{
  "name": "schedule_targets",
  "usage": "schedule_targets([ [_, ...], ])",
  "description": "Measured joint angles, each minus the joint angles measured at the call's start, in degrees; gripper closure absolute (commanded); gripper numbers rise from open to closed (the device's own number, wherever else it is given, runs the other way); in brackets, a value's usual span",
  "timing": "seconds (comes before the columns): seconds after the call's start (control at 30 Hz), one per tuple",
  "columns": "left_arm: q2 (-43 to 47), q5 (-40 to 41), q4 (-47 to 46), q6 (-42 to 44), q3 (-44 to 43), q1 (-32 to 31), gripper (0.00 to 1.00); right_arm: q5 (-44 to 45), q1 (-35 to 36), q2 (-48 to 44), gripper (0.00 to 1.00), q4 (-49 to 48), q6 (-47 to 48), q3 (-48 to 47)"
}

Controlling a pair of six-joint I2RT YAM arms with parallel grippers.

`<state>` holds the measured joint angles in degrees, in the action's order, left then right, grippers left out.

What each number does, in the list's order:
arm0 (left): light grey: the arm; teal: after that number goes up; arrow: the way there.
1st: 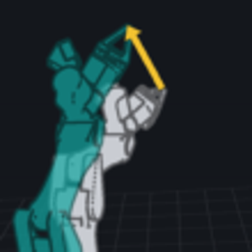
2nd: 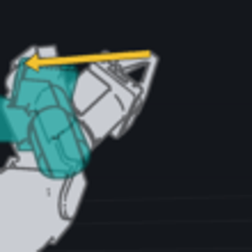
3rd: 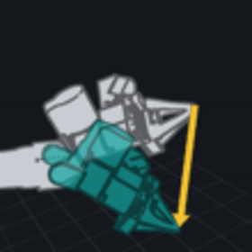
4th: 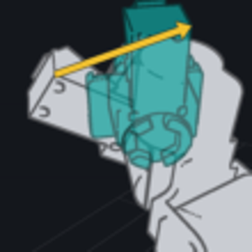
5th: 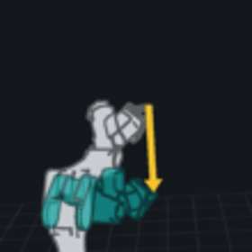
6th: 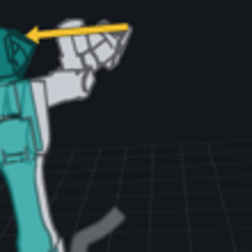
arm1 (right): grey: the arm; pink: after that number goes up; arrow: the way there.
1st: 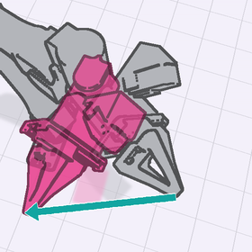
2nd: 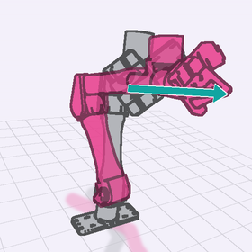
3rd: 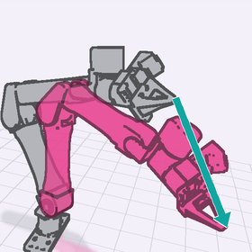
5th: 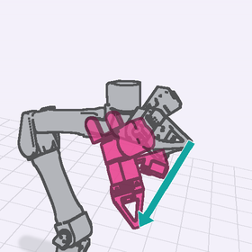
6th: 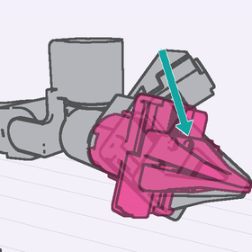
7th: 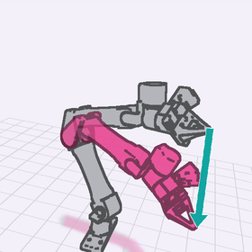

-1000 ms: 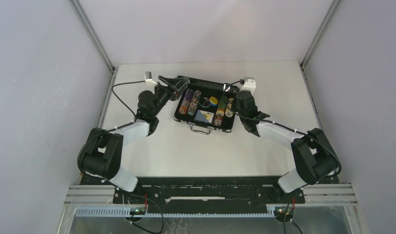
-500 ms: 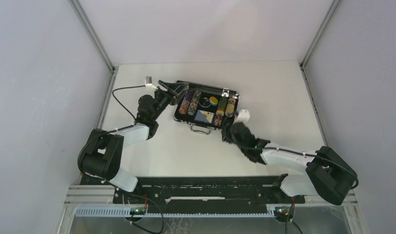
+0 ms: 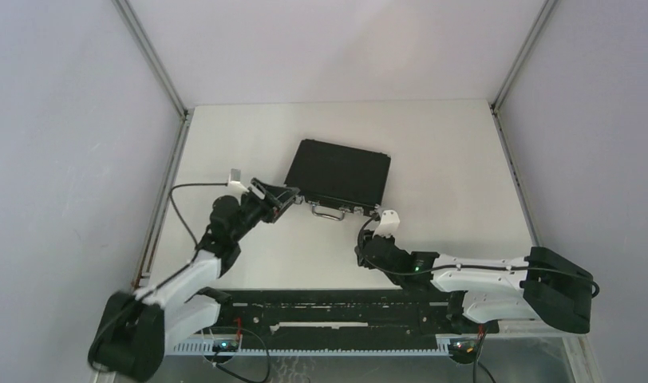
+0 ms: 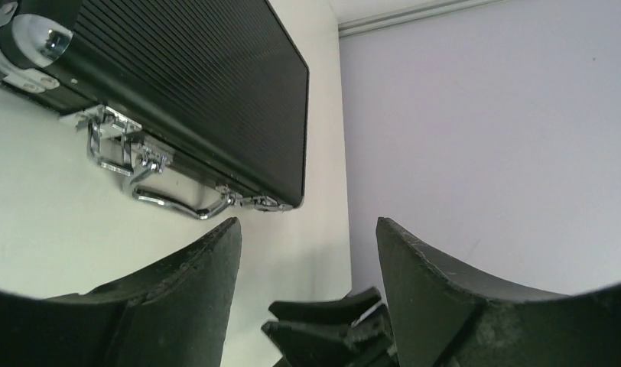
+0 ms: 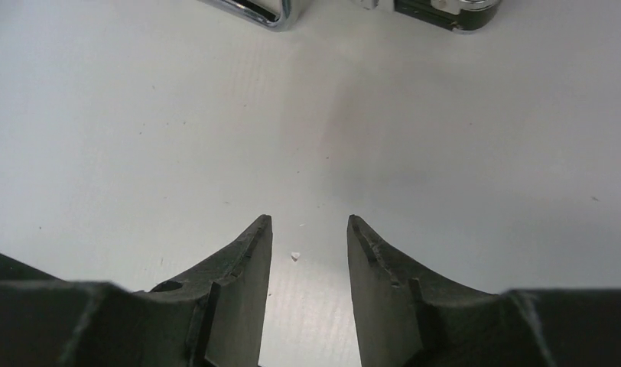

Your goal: Pack up texas hold em set

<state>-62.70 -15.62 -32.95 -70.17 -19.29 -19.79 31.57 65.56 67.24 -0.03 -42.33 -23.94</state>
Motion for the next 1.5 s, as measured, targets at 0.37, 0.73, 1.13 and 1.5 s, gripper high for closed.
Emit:
schedule_targets([
  [0.37, 14.2, 9.0, 20.7, 12.3, 1.2, -0.5, 0.31, -2.3, -9.5, -1.8, 1.0, -3.6, 4.5, -0.2],
  [0.73, -0.6, 12.6, 24.3, 15.8, -7.7, 2.5, 0.26, -15.5, -26.2, 12.3, 1.0, -15.6, 12.2, -22.0],
  [1.13, -31.1, 13.3, 24.2, 17.7, -32.9, 11.3, 0.22, -30.7, -34.7, 35.0, 1.0, -30.8, -0.9, -22.2],
  [1.5, -61.0, 2.2, 27.5, 22.1, -72.8, 12.2, 0.23, -33.2, -34.4, 34.4, 1.0, -35.7, -3.7, -18.6],
])
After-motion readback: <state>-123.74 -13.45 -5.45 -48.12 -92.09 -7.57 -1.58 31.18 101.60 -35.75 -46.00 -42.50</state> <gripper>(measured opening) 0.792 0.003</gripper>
